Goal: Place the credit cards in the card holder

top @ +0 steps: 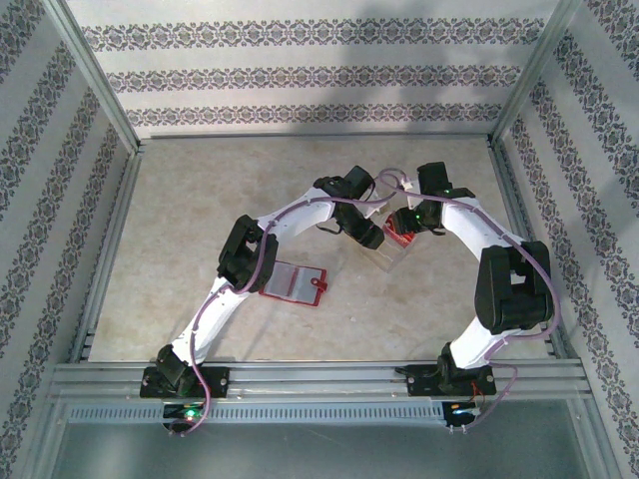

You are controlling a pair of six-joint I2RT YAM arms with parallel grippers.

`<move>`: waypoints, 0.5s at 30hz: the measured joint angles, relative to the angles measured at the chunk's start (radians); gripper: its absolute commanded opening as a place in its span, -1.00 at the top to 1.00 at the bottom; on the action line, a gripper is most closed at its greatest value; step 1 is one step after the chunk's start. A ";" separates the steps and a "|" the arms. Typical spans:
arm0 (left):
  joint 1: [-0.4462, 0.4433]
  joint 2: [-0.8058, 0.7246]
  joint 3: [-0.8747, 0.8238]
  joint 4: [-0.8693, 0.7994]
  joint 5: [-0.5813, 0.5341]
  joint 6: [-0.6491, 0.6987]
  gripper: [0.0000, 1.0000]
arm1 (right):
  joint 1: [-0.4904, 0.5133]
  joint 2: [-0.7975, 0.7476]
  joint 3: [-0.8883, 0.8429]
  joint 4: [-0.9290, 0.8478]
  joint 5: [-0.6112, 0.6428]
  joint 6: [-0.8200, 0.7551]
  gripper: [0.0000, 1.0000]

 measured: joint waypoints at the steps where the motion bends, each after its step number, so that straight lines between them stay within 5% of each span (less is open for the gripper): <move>1: 0.000 0.000 0.000 0.000 0.000 0.001 -0.32 | 0.000 0.000 0.000 -0.001 0.002 0.000 -0.03; 15: 0.000 0.000 0.000 0.002 -0.001 0.001 -0.32 | 0.000 -0.025 0.000 -0.011 0.014 -0.019 0.15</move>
